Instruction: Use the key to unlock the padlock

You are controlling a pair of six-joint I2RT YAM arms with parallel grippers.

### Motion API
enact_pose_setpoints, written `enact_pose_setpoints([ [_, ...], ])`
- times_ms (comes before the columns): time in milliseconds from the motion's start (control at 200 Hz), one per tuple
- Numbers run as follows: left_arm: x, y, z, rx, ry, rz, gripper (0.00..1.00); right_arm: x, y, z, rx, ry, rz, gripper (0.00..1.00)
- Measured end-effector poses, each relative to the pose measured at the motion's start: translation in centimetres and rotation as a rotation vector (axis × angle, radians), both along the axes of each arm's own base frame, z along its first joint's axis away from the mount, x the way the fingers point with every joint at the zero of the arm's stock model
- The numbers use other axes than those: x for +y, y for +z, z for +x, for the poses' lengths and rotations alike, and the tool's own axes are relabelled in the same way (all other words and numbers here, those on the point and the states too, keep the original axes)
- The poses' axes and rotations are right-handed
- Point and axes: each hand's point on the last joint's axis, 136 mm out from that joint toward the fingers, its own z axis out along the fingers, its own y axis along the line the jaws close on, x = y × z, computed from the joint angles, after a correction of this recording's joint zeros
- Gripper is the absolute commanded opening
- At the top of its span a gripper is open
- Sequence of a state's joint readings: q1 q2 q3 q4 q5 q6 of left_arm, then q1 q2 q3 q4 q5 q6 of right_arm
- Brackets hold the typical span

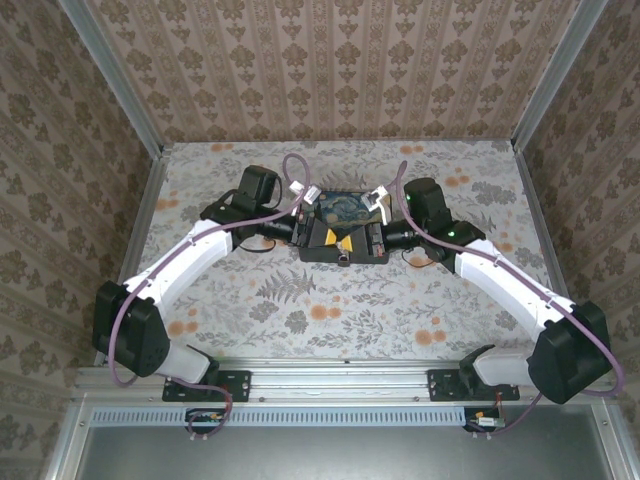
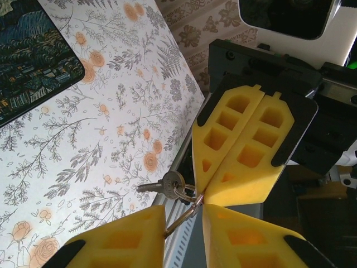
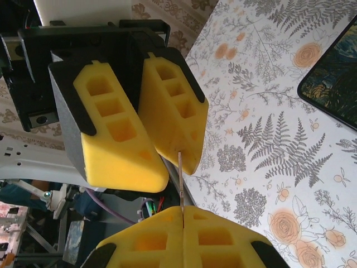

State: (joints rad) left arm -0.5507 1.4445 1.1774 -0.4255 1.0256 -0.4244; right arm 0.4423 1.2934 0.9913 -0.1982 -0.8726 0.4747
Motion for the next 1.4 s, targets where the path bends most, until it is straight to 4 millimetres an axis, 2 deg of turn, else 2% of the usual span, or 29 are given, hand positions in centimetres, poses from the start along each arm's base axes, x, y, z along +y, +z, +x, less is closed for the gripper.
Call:
enact_pose_setpoints([
  [245, 0.1, 0.1, 0.3, -0.005, 0.007, -0.005, 0.21, 0.1, 0.2, 0.3, -0.006, -0.002, 0.012, 0.00],
  [385, 0.1, 0.2, 0.3, -0.006, 0.004, -0.009, 0.14, 0.2, 0.5, 0.3, -0.003, 0.005, 0.026, 0.00],
  [510, 0.0, 0.6, 0.1, -0.011, -0.006, -0.028, 0.01, 0.2, 0.3, 0.4, 0.010, 0.003, 0.025, 0.00],
  [575, 0.0, 0.9, 0.1, -0.029, -0.006, -0.041, 0.00, 0.2, 0.3, 0.4, 0.015, 0.003, 0.030, 0.01],
  [635, 0.0, 1.0, 0.0, -0.033, -0.003, -0.052, 0.00, 0.1, 0.4, 0.5, 0.020, 0.001, 0.035, 0.09],
  [765, -0.1, 0.9, 0.2, -0.036, 0.012, -0.078, 0.00, -0.1, 0.7, 1.1, 0.027, -0.020, 0.057, 0.36],
  [915, -0.4, 0.3, 0.6, -0.014, 0.039, -0.103, 0.00, -0.7, 1.1, 2.3, 0.014, -0.067, 0.107, 0.45],
  [1145, -0.6, 1.7, 1.2, -0.028, 0.070, -0.173, 0.00, -0.8, 1.3, 3.0, 0.034, -0.114, 0.187, 0.45],
  [1330, -0.1, 3.0, 1.8, -0.054, 0.098, -0.216, 0.00, -0.7, 2.1, 3.2, 0.022, -0.124, 0.227, 0.33],
  [1400, 0.0, 3.3, 2.0, -0.058, 0.105, -0.224, 0.00, -0.5, 2.2, 3.2, 0.020, -0.123, 0.236, 0.31],
])
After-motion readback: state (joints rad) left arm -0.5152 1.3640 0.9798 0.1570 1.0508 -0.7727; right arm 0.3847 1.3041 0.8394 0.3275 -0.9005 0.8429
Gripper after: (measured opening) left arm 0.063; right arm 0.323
